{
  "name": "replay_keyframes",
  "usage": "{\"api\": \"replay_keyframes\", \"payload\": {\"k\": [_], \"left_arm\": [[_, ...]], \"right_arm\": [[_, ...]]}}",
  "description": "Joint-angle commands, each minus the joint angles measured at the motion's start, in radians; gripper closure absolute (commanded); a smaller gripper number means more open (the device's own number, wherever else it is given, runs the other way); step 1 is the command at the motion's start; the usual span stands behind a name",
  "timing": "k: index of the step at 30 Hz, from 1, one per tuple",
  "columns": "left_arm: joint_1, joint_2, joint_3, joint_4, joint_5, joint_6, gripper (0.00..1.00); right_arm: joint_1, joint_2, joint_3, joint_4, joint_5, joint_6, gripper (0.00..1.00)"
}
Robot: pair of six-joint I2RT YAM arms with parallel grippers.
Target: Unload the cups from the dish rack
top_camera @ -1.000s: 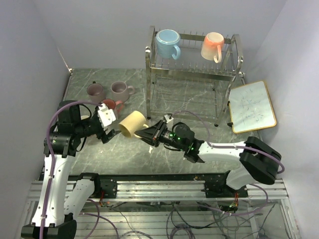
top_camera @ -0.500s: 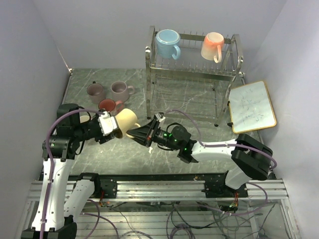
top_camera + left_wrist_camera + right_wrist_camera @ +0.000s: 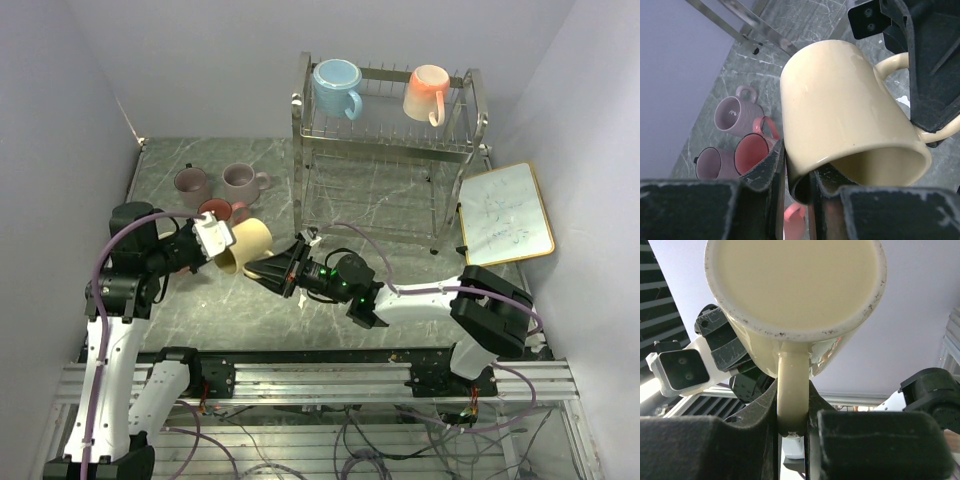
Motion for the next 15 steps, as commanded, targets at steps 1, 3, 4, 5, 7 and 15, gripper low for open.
{"api": "replay_keyframes", "payload": {"k": [1,3,4,5,7,15], "left_arm": [[-0.008,0.025,0.011,-0.021,0.031,-0.028,0.93],[-0.008,0.054,0.019,-0.055,-0.014,-0.026,0.93],[-0.007,0.074,0.023,-0.081,-0.046,-0.009,0.93],[-0.007,0.095,0.025,-0.095,-0.096,-0.007,0.93],[-0.008,0.142,0.025,-0.104,-0.22,-0.033,0.93],[-0.011,0.394,0.055,-0.232,-0.506,-0.088,0.93]], "right_arm": [[-0.003,-0.026,0.023,0.08,-0.026,-0.043,0.76],[-0.026,-0.074,-0.001,-0.023,-0.009,-0.096,0.52],[-0.044,-0.108,-0.013,-0.095,0.001,-0.131,0.45],[-0.061,-0.141,-0.026,-0.165,0.015,-0.171,0.4],[-0.105,-0.231,-0.043,-0.328,0.037,-0.255,0.36],[-0.263,-0.503,-0.112,-0.806,0.229,-0.518,0.33]]}}
